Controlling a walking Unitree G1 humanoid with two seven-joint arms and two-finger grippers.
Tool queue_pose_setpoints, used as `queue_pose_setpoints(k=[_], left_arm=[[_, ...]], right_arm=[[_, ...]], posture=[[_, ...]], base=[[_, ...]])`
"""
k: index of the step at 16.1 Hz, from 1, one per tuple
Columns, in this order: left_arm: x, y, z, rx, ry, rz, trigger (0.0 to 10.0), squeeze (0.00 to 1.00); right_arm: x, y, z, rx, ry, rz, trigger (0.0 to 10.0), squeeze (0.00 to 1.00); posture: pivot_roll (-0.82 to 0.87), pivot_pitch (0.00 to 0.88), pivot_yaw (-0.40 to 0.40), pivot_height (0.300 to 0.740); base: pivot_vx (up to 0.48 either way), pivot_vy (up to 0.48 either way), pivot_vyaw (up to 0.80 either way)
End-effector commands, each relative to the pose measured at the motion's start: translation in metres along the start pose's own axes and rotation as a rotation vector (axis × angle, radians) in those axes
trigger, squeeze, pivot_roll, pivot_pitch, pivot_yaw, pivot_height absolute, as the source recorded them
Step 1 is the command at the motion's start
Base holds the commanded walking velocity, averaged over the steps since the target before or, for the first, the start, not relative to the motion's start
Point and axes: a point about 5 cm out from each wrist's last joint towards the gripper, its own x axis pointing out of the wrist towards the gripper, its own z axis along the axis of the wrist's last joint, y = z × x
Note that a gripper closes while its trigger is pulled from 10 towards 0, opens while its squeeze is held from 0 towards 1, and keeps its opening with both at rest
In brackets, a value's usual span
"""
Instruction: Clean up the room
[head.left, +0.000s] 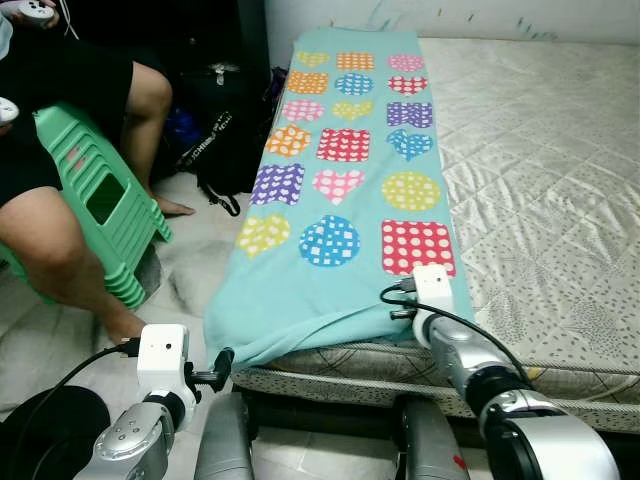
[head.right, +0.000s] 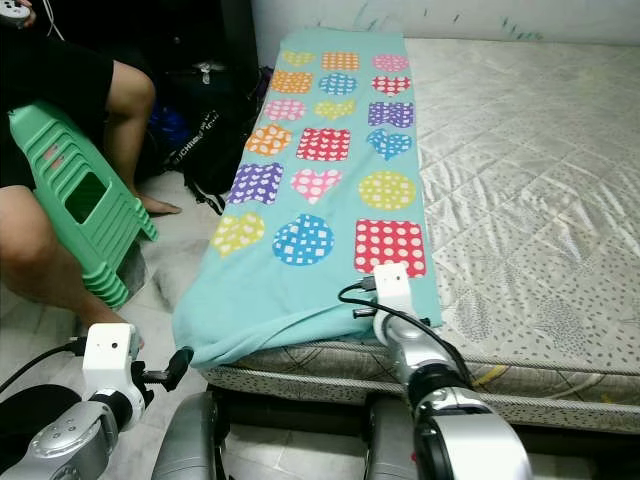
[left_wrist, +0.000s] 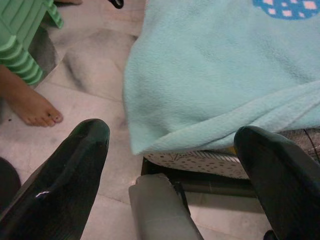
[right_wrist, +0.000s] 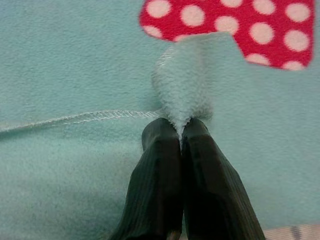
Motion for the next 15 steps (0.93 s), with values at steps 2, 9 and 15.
queue_pose_setpoints(k=[2, 9, 15], left_arm=[[0.001, 0.004, -0.002, 0.006, 0.006, 0.017, 10.0, 0.0], [0.002, 0.005, -0.002, 0.013, 0.008, 0.012, 10.0, 0.0], [0.001, 0.006, -0.003, 0.014, 0.007, 0.011, 10.0, 0.0]], right_arm=[[-0.002, -0.013, -0.003, -0.011, 0.0, -0.011, 0.0, 0.0], [-0.014, -0.036, -0.025, -0.066, 0.034, 0.009, 0.0, 0.0], [-0.042, -0.053, -0.049, -0.088, 0.037, 0.031, 1.7, 0.0]], posture=[[0.04, 0.032, 0.011, 0.569], [0.03, 0.026, 0.013, 0.569], [0.02, 0.024, 0.017, 0.569]], base=[[0.0, 0.0, 0.0], [0.0, 0.0, 0.0], [0.0, 0.0, 0.0]])
